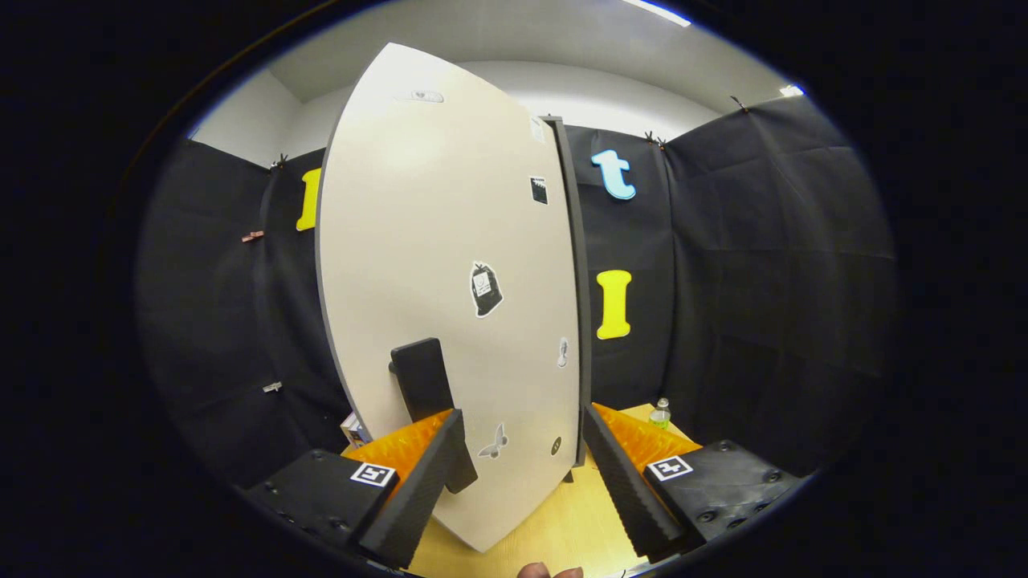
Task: Open the shoe cabinet door, grab the shoes and put them into the shoe cabinet, then close the shoe cabinet door.
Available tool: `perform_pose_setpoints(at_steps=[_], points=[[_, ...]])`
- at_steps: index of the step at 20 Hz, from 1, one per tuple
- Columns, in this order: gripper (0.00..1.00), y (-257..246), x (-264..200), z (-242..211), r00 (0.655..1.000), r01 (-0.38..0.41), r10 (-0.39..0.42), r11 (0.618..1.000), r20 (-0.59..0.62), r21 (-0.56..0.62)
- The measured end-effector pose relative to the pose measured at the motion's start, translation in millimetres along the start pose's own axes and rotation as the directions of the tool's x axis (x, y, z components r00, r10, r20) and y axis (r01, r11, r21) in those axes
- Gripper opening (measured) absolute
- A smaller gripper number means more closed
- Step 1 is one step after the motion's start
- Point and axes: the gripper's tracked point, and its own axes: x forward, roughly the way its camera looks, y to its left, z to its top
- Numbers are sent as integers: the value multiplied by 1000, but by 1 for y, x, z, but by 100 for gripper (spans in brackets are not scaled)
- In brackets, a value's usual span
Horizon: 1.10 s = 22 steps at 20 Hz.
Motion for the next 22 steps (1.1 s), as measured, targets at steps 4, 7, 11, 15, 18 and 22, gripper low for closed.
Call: perform_pose_setpoints(at_steps=[4,7,11,15,18,22], points=[[98,24,11,2,999,-39,39,999,10,-3],[98,33,14,1,999,-44,44,999,14,-12],[98,37,19,0,999,-42,42,999,7,-26],[98,39,21,0,999,-39,39,999,7,-29],[98,41,20,0,999,-36,37,998,8,-44],[98,45,20,0,999,-36,36,998,8,-48]])
